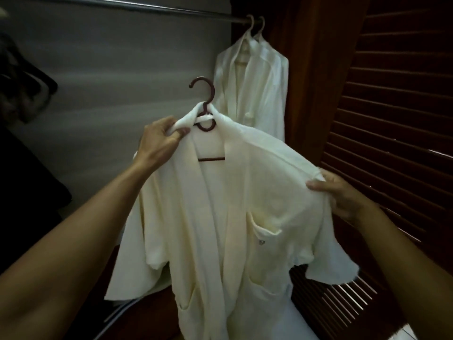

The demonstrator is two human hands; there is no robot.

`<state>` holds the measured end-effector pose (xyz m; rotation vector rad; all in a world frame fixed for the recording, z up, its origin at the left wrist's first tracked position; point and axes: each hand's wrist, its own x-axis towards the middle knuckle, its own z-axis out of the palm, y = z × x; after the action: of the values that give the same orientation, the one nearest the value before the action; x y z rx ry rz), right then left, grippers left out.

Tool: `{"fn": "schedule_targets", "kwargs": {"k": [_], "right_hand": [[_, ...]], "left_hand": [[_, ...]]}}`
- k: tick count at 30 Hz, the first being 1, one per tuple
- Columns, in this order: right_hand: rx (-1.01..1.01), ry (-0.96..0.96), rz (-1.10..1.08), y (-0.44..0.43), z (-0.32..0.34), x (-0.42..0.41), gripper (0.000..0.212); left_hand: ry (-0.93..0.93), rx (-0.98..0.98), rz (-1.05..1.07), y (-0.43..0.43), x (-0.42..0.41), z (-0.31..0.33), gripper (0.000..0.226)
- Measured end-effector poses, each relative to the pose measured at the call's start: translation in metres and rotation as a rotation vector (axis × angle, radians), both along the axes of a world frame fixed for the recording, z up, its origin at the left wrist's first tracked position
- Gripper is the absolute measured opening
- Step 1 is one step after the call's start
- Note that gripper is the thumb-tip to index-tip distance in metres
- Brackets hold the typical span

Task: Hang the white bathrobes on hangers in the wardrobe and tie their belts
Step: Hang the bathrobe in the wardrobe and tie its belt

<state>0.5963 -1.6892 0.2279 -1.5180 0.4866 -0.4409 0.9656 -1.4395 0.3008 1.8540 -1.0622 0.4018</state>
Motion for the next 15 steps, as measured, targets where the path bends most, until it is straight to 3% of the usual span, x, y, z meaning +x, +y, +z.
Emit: {"fn": "schedule_targets", "kwargs": {"k": [2,5,6,7,9,12,15], "right_hand": [[-0.199,0.199,-0.113,-0.012,0.004,0.021,0.047],[-0.750,0.754,-0.219,-0.028,0.012,0.053,0.027],[-0.836,0.849,-0.221,-0.028,0.019,0.065,0.026],[-0.841,0.816,-0.224,-0.025,0.027,0.079,0.028],[-0.818,0.562,-0.266,-0.009,0.050,0.111,0.041],[-0.930,0.304,-0.368,0.023,0.091,0.170,0.054],[-1.046,0.261,-0.351,0.036,0.118,0.226,0.035]], "left_hand": [[0.013,-0.017,-0.011,-0.010,0.025,0.003,0.032],[0.033,-0.018,-0.075,-0.026,0.056,0.001,0.023],[0.035,-0.018,-0.096,-0.031,0.064,0.000,0.021],[0.037,-0.017,-0.119,-0.037,0.072,-0.001,0.022],[0.050,0.003,-0.177,-0.051,0.083,0.002,0.023],[0.088,0.038,-0.293,-0.074,0.090,0.013,0.020],[0.079,0.062,-0.390,-0.093,0.094,0.027,0.026]]}}
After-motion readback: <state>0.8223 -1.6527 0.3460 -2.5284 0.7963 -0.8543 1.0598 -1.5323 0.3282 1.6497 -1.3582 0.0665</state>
